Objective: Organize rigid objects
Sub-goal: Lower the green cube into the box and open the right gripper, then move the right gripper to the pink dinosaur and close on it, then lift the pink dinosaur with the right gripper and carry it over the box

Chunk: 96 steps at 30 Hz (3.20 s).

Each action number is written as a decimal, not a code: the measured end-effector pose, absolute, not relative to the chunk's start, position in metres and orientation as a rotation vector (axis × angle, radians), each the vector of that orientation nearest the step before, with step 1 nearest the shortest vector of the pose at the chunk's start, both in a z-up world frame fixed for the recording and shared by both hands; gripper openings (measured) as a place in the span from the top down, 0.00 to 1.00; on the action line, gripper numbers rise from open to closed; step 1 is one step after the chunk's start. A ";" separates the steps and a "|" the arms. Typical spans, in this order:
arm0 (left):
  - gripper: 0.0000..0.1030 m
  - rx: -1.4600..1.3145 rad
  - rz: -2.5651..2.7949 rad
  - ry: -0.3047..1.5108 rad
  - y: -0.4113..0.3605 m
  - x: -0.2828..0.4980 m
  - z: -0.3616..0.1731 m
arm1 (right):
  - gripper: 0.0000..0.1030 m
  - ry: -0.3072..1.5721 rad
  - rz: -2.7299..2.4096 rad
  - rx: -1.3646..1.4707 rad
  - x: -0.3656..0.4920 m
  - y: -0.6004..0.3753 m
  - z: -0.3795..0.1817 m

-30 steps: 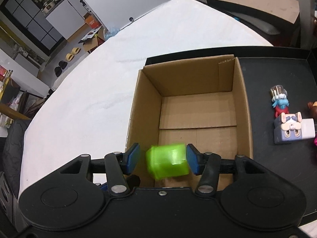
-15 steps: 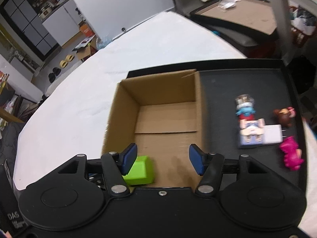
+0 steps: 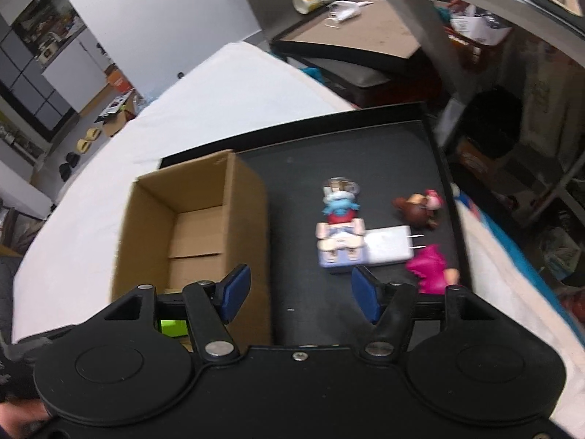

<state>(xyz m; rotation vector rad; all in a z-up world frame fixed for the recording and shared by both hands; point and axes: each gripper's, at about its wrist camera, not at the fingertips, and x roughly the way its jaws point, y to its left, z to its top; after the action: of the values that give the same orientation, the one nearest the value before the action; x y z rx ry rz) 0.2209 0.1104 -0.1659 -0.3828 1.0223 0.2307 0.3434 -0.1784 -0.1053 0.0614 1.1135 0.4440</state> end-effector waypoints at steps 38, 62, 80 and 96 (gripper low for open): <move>0.91 -0.352 0.327 1.083 0.096 0.234 -0.166 | 0.48 1.193 0.425 -0.023 0.383 -0.235 -0.207; 0.91 -0.311 0.313 1.075 0.091 0.231 -0.162 | 0.66 1.162 0.433 0.113 0.370 -0.250 -0.174; 0.90 -0.344 0.251 1.048 0.101 0.227 -0.164 | 0.66 1.067 0.447 0.152 0.358 -0.219 -0.122; 0.90 -0.385 0.210 1.032 0.110 0.223 -0.168 | 0.66 1.004 0.510 0.117 0.358 -0.164 -0.086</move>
<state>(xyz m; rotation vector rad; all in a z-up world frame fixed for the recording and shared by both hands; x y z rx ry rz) 0.2227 0.1098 -0.1684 -0.3855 1.0321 0.2098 0.3576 -0.1644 -0.0864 0.1167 1.0037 0.5097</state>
